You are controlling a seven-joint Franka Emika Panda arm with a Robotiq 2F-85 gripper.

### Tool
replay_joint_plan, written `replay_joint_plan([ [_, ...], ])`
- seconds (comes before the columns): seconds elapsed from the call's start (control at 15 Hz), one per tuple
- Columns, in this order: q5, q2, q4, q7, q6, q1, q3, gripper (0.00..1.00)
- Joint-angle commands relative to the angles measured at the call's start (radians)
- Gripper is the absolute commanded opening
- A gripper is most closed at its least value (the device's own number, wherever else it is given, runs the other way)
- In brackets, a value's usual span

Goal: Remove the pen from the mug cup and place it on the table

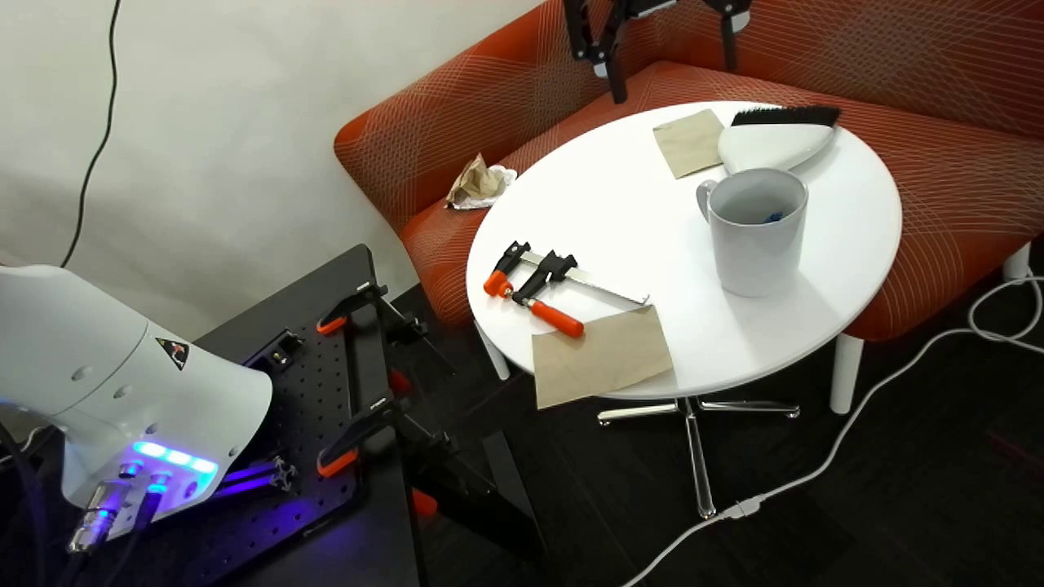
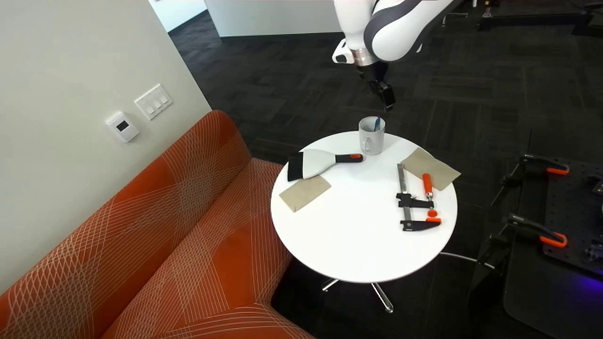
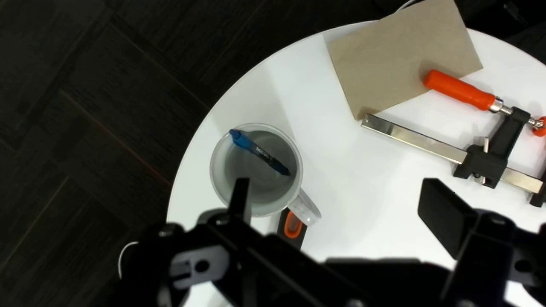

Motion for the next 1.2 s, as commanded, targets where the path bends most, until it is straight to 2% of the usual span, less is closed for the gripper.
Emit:
replay_joint_plan([
  [0.0, -0.036, 0.063, 0.062, 0.004, -0.003, -0.016, 0.019, 1.0],
  [0.53, -0.169, 0.201, 0.137, -0.039, 0.043, -0.025, 0.014, 1.0],
  [0.87, -0.187, 0.244, 0.155, -0.108, 0.063, -0.035, 0.019, 1.0],
  [1.07, -0.181, 0.26, 0.172, -0.142, 0.052, -0.035, 0.018, 0.66],
  [1.13, -0.179, 0.265, 0.179, -0.154, 0.047, -0.035, 0.018, 0.58],
])
